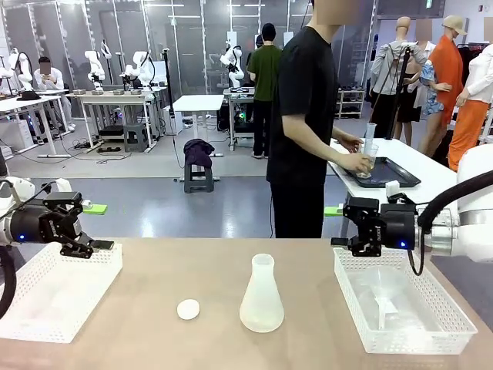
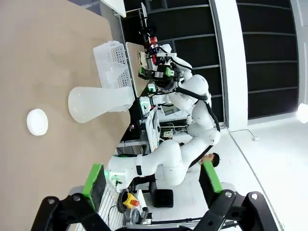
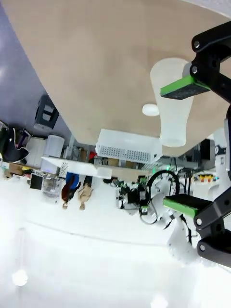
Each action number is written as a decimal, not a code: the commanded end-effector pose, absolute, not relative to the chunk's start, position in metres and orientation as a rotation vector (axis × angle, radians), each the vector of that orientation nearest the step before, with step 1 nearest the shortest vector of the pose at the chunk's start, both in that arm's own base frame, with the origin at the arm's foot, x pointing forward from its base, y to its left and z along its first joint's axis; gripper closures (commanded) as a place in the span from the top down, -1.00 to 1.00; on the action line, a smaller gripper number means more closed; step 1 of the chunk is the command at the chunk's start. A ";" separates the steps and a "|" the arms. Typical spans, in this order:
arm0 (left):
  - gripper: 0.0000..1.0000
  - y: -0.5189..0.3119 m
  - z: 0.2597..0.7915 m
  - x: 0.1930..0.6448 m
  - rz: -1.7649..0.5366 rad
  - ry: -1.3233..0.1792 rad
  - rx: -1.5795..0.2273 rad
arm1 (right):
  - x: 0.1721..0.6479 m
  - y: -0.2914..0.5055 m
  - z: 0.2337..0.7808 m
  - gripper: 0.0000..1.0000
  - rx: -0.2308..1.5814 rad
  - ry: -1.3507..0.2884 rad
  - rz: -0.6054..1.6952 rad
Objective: Prepare the solutions needed for the experiment.
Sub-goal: Pick up the Plastic Funnel and insert it into the Big flask.
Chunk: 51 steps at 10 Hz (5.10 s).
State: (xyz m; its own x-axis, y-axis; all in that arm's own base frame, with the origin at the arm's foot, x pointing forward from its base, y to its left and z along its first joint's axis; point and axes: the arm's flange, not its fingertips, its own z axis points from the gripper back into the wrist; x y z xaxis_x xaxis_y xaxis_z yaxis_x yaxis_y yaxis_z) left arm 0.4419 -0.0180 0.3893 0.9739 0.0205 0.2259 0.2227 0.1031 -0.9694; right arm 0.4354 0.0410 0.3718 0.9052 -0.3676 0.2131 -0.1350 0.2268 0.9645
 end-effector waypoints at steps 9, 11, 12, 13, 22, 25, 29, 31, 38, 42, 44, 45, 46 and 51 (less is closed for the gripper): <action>1.00 -0.021 0.382 0.445 -0.205 -0.275 -1.501 | 0.431 0.040 0.365 1.00 1.415 -0.398 -0.275; 1.00 -0.021 0.382 0.445 -0.205 -0.275 -1.501 | 0.430 0.042 0.365 1.00 1.420 -0.394 -0.267; 1.00 -0.021 0.382 0.445 -0.205 -0.275 -1.501 | 0.443 0.032 0.380 1.00 1.291 -0.374 -0.057; 1.00 -0.021 0.382 0.445 -0.205 -0.275 -1.501 | 0.451 0.027 0.395 1.00 1.186 -0.363 0.080; 1.00 -0.021 0.382 0.445 -0.205 -0.275 -1.501 | 0.493 0.013 0.423 1.00 0.746 -0.226 0.416; 1.00 -0.021 0.382 0.445 -0.205 -0.275 -1.501 | 0.493 0.013 0.423 1.00 0.746 -0.226 0.416; 1.00 -0.021 0.382 0.445 -0.205 -0.275 -1.501 | 0.513 -0.008 0.435 1.00 0.463 -0.172 0.838; 1.00 -0.021 0.382 0.445 -0.205 -0.275 -1.501 | 0.521 -0.019 0.443 1.00 0.338 -0.121 1.017; 1.00 -0.021 0.382 0.445 -0.205 -0.275 -1.501 | 0.523 -0.019 0.446 1.00 0.276 -0.070 1.109; 1.00 -0.021 0.382 0.445 -0.205 -0.275 -1.501 | 0.538 -0.003 0.419 1.00 0.173 0.008 1.391; 1.00 -0.021 0.382 0.445 -0.205 -0.275 -1.501 | 0.545 0.000 0.402 1.00 0.114 0.049 1.454; 1.00 -0.021 0.382 0.445 -0.205 -0.275 -1.501 | 0.549 0.001 0.395 1.00 0.142 0.069 1.476; 1.00 -0.021 0.382 0.445 -0.205 -0.275 -1.501 | 0.554 0.002 0.387 1.00 0.167 0.088 1.478; 1.00 -0.021 0.382 0.445 -0.205 -0.275 -1.501 | 0.573 -0.001 0.359 1.00 0.284 0.147 1.499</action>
State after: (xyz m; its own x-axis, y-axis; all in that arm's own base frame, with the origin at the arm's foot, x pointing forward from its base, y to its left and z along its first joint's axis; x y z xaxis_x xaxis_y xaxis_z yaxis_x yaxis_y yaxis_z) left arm 0.4459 -0.0209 0.3799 0.9520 0.0428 0.3032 0.3008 0.0555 -0.9521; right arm 0.5622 0.0009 0.3572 0.0909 0.9947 0.0471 -0.9686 0.0773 0.2362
